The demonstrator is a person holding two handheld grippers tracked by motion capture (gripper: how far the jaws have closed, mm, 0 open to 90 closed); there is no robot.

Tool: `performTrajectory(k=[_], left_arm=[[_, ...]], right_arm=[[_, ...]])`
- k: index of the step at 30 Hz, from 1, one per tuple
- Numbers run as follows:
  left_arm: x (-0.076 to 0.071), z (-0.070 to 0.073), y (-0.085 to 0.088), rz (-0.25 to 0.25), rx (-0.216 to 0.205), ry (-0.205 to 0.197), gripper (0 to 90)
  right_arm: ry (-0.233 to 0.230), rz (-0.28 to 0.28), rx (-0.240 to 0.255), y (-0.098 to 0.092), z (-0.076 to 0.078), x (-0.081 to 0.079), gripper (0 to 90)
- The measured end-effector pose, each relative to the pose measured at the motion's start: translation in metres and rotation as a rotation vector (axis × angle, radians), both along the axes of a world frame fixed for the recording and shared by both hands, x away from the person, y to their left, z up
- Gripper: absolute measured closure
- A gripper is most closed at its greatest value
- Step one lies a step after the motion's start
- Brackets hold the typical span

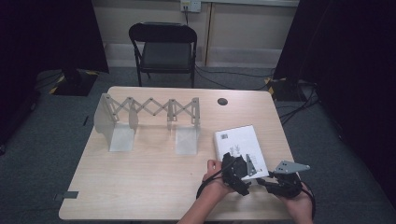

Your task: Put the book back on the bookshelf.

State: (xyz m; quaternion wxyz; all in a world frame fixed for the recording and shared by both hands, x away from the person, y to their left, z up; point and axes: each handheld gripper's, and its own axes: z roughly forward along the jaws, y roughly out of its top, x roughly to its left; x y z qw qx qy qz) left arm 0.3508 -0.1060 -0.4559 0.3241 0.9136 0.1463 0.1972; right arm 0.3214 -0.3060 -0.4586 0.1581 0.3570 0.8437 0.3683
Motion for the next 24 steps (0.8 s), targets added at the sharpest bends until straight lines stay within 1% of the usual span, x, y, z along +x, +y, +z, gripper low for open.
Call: performTrajectory(k=[1,2,3,4,5,6,8,9,11,13,14,15,17,19,20,21,23,24], left_arm=[[-0.001,-0.002,-0.001,0.016,-0.018,-0.004,10.8],[0.000,-0.002,-0.001,0.026,-0.011,-0.012,11.2],[0.000,-0.002,0.000,0.035,-0.016,-0.018,13.2],[0.001,-0.002,0.000,0.035,-0.021,-0.016,14.9],[0.003,-0.001,0.002,0.033,-0.030,-0.003,15.2],[0.003,-0.001,0.002,0.029,-0.030,-0.001,15.4],[0.003,-0.001,0.002,0.033,-0.034,0.007,15.6],[0.004,0.000,0.002,0.033,-0.036,0.012,15.9],[0.005,0.001,0.004,0.039,-0.057,0.029,16.7],[0.005,0.003,0.006,0.046,-0.059,0.036,17.4],[0.004,0.003,0.007,0.048,-0.067,0.038,17.9],[0.004,0.003,0.007,0.054,-0.082,0.042,18.4],[0.004,0.005,0.010,0.048,-0.080,0.046,18.6],[0.004,0.005,0.010,0.057,-0.101,0.055,18.7],[0.004,0.005,0.010,0.054,-0.102,0.055,18.7],[0.005,0.006,0.011,0.046,-0.090,0.054,18.7],[0.005,0.006,0.011,0.047,-0.090,0.054,18.8],[0.005,0.006,0.011,0.050,-0.096,0.058,18.8]], right_arm=[[-0.001,-0.001,0.000,0.000,0.000,0.000,59.8],[-0.002,-0.001,-0.002,0.000,0.000,0.000,59.9],[-0.002,0.000,-0.001,0.000,0.000,0.000,59.9],[-0.003,0.000,-0.002,0.000,0.000,0.000,59.9],[-0.004,0.001,-0.004,0.000,0.000,0.000,59.9],[-0.005,0.002,-0.005,0.000,-0.001,0.000,59.9],[0.005,0.000,0.005,-0.001,-0.002,0.000,59.9],[0.001,0.002,0.004,-0.001,-0.002,0.000,59.9],[-0.005,0.001,0.014,-0.002,-0.002,0.000,59.9],[-0.010,0.000,0.019,-0.002,-0.001,0.000,59.8],[-0.012,0.001,0.019,-0.002,-0.002,0.000,59.2],[-0.008,0.000,0.016,-0.001,-0.002,0.000,58.4],[0.004,-0.002,0.008,-0.001,-0.005,0.001,55.8],[0.013,0.000,-0.014,0.000,-0.008,0.001,55.7],[0.021,0.000,-0.021,0.000,-0.009,0.002,55.7],[0.024,0.000,-0.023,0.000,-0.010,0.002,55.8],[0.035,0.000,-0.030,-0.001,-0.011,0.003,55.1],[0.037,-0.010,-0.039,-0.001,-0.012,0.003,54.1]])
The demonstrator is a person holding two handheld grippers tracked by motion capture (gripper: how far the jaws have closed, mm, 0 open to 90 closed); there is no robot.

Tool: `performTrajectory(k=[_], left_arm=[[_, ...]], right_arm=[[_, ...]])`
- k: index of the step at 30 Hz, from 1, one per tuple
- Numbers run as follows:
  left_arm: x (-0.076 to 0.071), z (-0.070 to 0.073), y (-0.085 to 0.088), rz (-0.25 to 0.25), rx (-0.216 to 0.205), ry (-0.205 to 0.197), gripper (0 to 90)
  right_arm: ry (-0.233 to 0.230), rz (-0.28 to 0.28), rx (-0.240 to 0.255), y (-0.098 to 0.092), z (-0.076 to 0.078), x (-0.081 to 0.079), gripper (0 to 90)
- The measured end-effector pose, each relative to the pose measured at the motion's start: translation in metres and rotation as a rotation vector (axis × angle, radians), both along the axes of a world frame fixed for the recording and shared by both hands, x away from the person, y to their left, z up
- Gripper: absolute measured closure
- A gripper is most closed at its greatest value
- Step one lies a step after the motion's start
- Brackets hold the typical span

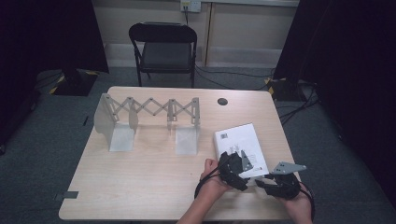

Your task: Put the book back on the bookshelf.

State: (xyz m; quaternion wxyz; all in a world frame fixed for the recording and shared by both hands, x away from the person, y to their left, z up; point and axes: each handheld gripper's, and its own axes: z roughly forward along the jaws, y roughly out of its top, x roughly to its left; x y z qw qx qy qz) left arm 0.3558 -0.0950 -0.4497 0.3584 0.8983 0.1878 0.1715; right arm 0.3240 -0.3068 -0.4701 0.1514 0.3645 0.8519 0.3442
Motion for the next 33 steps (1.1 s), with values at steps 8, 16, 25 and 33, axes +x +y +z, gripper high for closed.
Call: performTrajectory(k=[8,16,25,33], left_arm=[[0.000,0.001,0.002,0.003,-0.009,0.009,19.1],[-0.001,-0.003,0.001,-0.022,0.016,-0.006,19.0],[-0.001,-0.011,-0.002,-0.029,0.019,-0.024,12.6],[-0.005,-0.019,-0.010,-0.011,0.081,-0.120,0.0]], right_arm=[[-0.002,0.005,-0.005,-0.002,0.001,-0.001,53.8],[0.001,0.024,-0.085,0.000,-0.009,0.000,56.8],[0.000,0.011,0.005,-0.003,0.008,0.000,64.3],[-0.026,0.006,0.060,-0.002,0.020,-0.002,67.1]])
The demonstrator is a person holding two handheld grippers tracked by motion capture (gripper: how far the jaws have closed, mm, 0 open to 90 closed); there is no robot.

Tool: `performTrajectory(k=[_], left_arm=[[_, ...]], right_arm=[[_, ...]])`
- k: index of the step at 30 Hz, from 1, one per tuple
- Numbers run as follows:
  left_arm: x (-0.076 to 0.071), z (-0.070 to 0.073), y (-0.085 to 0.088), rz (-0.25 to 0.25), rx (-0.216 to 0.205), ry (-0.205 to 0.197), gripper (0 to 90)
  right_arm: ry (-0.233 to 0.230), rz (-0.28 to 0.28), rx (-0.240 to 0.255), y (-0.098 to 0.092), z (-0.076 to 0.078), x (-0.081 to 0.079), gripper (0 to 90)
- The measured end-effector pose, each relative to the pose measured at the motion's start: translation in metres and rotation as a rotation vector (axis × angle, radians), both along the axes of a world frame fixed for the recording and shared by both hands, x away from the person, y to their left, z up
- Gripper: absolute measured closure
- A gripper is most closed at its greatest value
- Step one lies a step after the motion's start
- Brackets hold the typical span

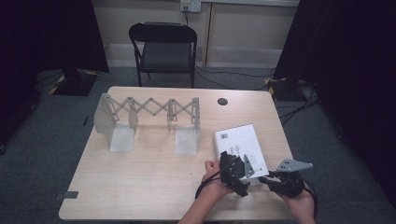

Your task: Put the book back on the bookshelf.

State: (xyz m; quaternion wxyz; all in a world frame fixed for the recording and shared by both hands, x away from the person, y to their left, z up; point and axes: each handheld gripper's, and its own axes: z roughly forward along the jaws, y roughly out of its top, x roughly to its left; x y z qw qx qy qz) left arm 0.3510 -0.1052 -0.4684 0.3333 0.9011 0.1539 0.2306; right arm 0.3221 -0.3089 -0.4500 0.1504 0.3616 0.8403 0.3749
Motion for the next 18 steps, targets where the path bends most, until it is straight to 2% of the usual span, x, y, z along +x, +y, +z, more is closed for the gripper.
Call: performTrajectory(k=[1,2,3,8,11,12,14,16,18], left_arm=[[0.000,-0.002,-0.002,0.015,-0.012,-0.013,0.0],[0.001,-0.002,-0.002,0.023,0.014,-0.020,0.0],[0.001,-0.002,-0.003,0.027,0.008,-0.019,0.0],[0.006,0.002,0.000,0.005,0.015,0.001,0.0],[0.007,0.003,0.001,0.013,-0.023,0.018,0.0],[0.008,0.004,0.003,0.011,-0.026,0.023,1.2],[0.009,0.008,0.008,0.017,-0.061,0.055,6.1],[0.006,0.010,0.008,0.003,-0.052,0.039,11.4],[0.001,0.012,0.005,-0.005,-0.037,0.025,18.4]], right_arm=[[0.001,-0.002,0.005,0.000,0.001,0.000,67.1],[-0.001,-0.001,0.006,0.000,0.001,0.000,67.2],[-0.006,-0.001,0.002,0.001,0.001,0.000,67.2],[-0.002,-0.007,0.019,0.001,0.002,-0.001,67.1],[-0.005,-0.010,0.028,0.001,0.003,-0.001,67.1],[-0.007,-0.012,0.031,0.001,0.004,-0.001,67.1],[-0.006,-0.010,0.027,0.001,0.004,-0.001,67.2],[-0.001,-0.017,0.053,-0.001,0.002,0.000,66.9],[0.001,-0.015,0.054,-0.001,0.002,0.000,63.3]])
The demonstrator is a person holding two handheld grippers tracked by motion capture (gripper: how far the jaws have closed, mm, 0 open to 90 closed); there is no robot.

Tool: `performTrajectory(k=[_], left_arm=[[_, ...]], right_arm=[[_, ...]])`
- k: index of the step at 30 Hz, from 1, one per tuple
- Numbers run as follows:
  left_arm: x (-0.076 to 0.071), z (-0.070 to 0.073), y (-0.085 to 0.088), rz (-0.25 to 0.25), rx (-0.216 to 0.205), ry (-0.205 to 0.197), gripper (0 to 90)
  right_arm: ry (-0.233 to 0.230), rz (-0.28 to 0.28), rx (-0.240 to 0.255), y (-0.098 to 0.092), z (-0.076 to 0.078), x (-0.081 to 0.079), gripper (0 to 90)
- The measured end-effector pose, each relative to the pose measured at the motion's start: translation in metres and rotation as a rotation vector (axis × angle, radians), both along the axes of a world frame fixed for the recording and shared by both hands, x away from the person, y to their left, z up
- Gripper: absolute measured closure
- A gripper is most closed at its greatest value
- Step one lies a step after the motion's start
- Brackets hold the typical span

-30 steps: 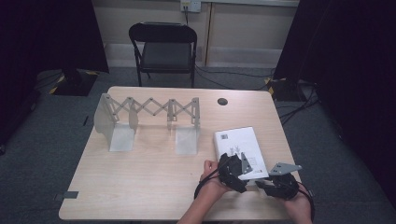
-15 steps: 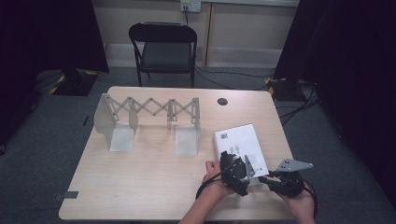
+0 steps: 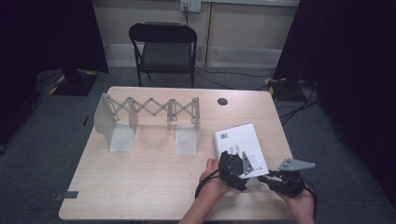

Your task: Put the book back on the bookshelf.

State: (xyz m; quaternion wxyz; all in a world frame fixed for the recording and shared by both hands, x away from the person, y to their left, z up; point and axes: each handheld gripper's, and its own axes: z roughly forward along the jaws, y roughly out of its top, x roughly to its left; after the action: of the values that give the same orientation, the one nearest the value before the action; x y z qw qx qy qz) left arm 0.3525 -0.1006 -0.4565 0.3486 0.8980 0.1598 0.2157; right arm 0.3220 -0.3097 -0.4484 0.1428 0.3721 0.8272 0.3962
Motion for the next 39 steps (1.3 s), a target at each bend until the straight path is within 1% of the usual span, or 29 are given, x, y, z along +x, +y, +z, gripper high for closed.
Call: performTrajectory(k=[1,2,3,4,5,7,8,10,11,14,15,16,18,19,20,21,22,23,24,25,28,29,31,32,34,36,37,38,39], left_arm=[[0.000,0.000,0.000,0.000,0.000,0.000,20.0],[0.000,0.001,-0.001,-0.002,0.012,0.000,20.0],[0.000,0.002,0.000,-0.013,0.032,-0.006,20.8],[-0.001,0.002,-0.001,-0.012,0.036,-0.006,21.8],[-0.001,0.002,-0.001,-0.011,0.033,-0.003,22.4],[-0.001,0.002,-0.001,-0.007,0.032,-0.003,22.4],[-0.001,0.002,-0.001,-0.007,0.029,-0.003,22.5],[-0.001,0.003,0.000,-0.009,0.028,-0.002,22.5],[-0.001,0.003,0.000,-0.010,0.026,-0.002,22.5],[-0.001,0.003,0.001,-0.013,0.026,-0.003,22.6],[-0.001,0.003,0.001,-0.014,0.032,-0.003,22.6],[-0.001,0.003,0.000,-0.011,0.027,-0.001,22.5],[-0.001,0.001,-0.001,-0.022,0.035,0.000,21.6],[-0.002,-0.001,-0.002,-0.017,0.022,-0.007,21.1],[-0.002,-0.001,-0.002,-0.019,0.037,-0.009,20.8],[-0.002,-0.001,-0.002,-0.019,0.023,-0.009,20.5],[-0.001,0.000,-0.001,-0.018,0.025,-0.010,20.3],[-0.001,0.001,0.000,-0.021,0.025,-0.011,19.6],[-0.001,0.000,0.001,-0.015,0.004,-0.011,19.3],[-0.001,0.000,0.001,-0.013,-0.001,-0.008,18.7],[-0.001,-0.003,-0.002,-0.020,0.058,-0.036,10.5],[0.000,-0.004,-0.003,-0.017,0.064,-0.042,9.5],[0.002,-0.006,-0.004,0.003,0.046,-0.057,8.6],[0.002,-0.006,-0.003,0.009,0.041,-0.065,10.6],[0.003,-0.005,-0.002,0.007,0.041,-0.059,12.2],[0.002,-0.005,-0.003,0.014,0.031,-0.058,13.4],[0.002,-0.002,-0.002,-0.003,0.043,-0.063,15.9],[-0.001,-0.002,-0.002,-0.005,0.035,-0.075,18.7],[-0.005,-0.001,-0.003,-0.011,0.051,-0.096,22.2]], right_arm=[[0.000,0.000,0.000,0.000,0.000,0.000,63.3],[0.003,0.002,-0.007,0.001,-0.001,0.000,58.9],[-0.005,0.002,-0.021,0.002,-0.003,0.000,53.2],[-0.005,0.003,-0.032,0.003,-0.005,0.000,52.8],[0.002,0.018,-0.052,0.003,-0.007,0.000,50.5],[0.014,0.022,-0.056,0.001,-0.010,0.000,48.9],[0.023,0.021,-0.061,0.000,-0.012,0.001,48.1],[0.024,0.009,-0.094,-0.001,-0.017,0.001,47.0],[0.036,0.005,-0.100,-0.001,-0.018,0.002,47.0],[0.036,-0.010,-0.094,-0.001,-0.020,0.005,50.2],[0.027,-0.017,-0.088,0.000,-0.019,0.006,51.8],[0.022,-0.016,-0.077,0.000,-0.018,0.006,53.4],[0.006,-0.026,-0.060,0.000,-0.015,0.006,55.7],[-0.005,-0.028,-0.047,0.000,-0.014,0.005,56.8],[-0.004,-0.030,-0.051,0.000,-0.013,0.005,56.8],[-0.011,-0.031,-0.063,0.001,-0.012,0.004,57.4],[-0.012,-0.032,-0.059,0.002,-0.012,0.003,59.3],[-0.015,-0.028,-0.041,0.001,-0.011,0.003,59.4],[-0.011,-0.034,-0.026,0.001,-0.010,0.003,59.4],[-0.013,-0.037,-0.016,0.001,-0.009,0.003,59.3],[-0.013,-0.042,-0.003,0.002,-0.007,0.002,59.4],[-0.010,-0.043,-0.005,0.002,-0.006,0.002,59.4],[-0.012,-0.046,-0.007,0.003,-0.006,0.002,59.5],[-0.014,-0.044,-0.006,0.003,-0.006,0.002,59.5],[-0.016,-0.042,-0.003,0.003,-0.005,0.001,59.4],[-0.015,-0.043,0.004,0.003,-0.005,0.001,59.5],[-0.014,-0.041,0.012,0.003,-0.004,0.001,59.4],[-0.015,-0.039,0.016,0.002,-0.004,0.001,59.2],[-0.015,-0.037,0.023,0.002,-0.004,0.002,58.0]])
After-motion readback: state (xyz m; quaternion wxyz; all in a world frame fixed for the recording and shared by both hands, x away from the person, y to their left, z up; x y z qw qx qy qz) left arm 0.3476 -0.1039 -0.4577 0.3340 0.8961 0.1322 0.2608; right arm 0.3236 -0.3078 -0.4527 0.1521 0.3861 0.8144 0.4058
